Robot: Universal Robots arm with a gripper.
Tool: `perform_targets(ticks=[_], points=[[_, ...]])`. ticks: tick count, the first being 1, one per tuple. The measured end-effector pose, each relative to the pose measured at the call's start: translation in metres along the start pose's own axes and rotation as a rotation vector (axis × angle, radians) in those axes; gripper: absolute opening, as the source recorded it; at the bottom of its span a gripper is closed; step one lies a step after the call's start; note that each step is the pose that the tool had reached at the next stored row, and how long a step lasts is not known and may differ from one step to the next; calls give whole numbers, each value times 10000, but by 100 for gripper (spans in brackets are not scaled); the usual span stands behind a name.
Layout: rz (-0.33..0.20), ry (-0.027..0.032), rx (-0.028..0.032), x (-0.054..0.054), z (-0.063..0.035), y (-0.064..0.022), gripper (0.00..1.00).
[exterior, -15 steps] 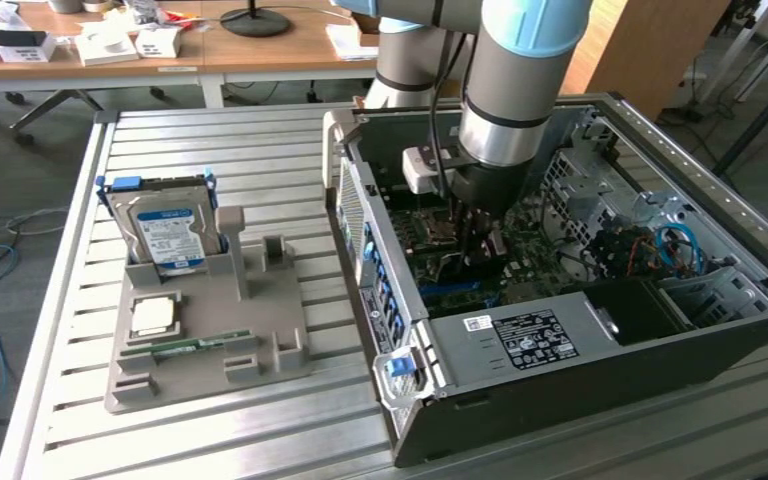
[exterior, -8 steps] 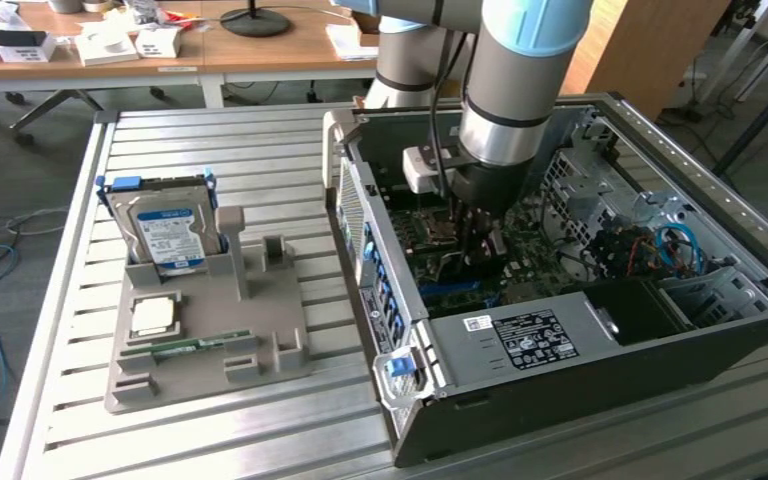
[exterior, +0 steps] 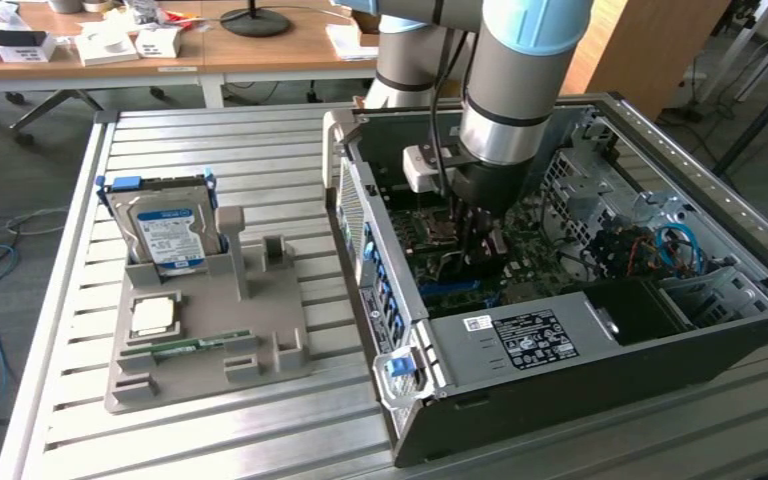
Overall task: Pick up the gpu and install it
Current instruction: 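Insert the gpu into the slot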
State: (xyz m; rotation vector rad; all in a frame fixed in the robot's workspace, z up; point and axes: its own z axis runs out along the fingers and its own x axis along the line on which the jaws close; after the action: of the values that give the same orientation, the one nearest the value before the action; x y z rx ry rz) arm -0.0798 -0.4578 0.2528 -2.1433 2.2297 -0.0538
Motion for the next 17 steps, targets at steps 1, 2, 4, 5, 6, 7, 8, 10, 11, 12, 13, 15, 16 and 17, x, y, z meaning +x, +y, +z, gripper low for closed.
perform_targets(ticks=[1, 2, 4, 5, 6, 7, 8, 10, 11, 12, 13, 15, 16, 17], points=[[1, -14, 1, -1, 1, 0, 26], [1, -16, 1, -1, 1, 0, 26], [0, -18, 1, -1, 2, 0, 26], [1, -18, 2, 0, 3, 0, 26], [0, -17, 2, 1, 4, 0, 26], [1, -18, 2, 2, 6, 0, 26], [0, -17, 1, 3, 10, 0, 26], [1, -19, 1, 6, 18, 0, 26], [1, -19, 2, 6, 22, 1, 26], [1, -19, 2, 7, 27, 1, 26], [1, -18, 1, 8, 32, 1, 26], [0, -16, 0, 9, 38, 2, 26], [0, -14, 0, 9, 39, 2, 26], [0, -14, 0, 9, 39, 2, 26]])
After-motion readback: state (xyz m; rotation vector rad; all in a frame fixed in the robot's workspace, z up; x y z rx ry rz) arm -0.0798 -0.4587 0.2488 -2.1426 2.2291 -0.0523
